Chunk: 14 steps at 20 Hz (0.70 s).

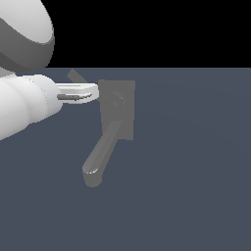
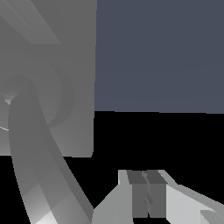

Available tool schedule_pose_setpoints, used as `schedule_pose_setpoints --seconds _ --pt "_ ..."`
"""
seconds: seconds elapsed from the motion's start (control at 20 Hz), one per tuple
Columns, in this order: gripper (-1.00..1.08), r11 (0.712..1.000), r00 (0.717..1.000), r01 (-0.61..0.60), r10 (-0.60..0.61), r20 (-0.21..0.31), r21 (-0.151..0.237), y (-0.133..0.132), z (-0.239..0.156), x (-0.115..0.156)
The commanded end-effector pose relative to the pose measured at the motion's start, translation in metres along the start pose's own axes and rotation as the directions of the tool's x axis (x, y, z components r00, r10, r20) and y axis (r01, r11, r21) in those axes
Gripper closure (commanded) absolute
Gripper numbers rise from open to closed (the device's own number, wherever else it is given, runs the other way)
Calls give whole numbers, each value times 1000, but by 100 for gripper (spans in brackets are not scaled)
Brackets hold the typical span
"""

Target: Turn on the faucet by rotating a designated handle.

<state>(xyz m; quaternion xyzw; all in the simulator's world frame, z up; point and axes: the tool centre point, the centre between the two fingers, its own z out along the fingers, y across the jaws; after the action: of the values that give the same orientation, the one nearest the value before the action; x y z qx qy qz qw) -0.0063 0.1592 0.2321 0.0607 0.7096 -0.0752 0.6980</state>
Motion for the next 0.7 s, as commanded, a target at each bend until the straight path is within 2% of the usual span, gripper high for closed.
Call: schedule_pose_setpoints --seconds 0.0,0.65 --pt "108 1000 1000 0 0 0 0 -2 0 -2" --pt "108 1000 1000 -3 3 8 -3 -31 1 -34"
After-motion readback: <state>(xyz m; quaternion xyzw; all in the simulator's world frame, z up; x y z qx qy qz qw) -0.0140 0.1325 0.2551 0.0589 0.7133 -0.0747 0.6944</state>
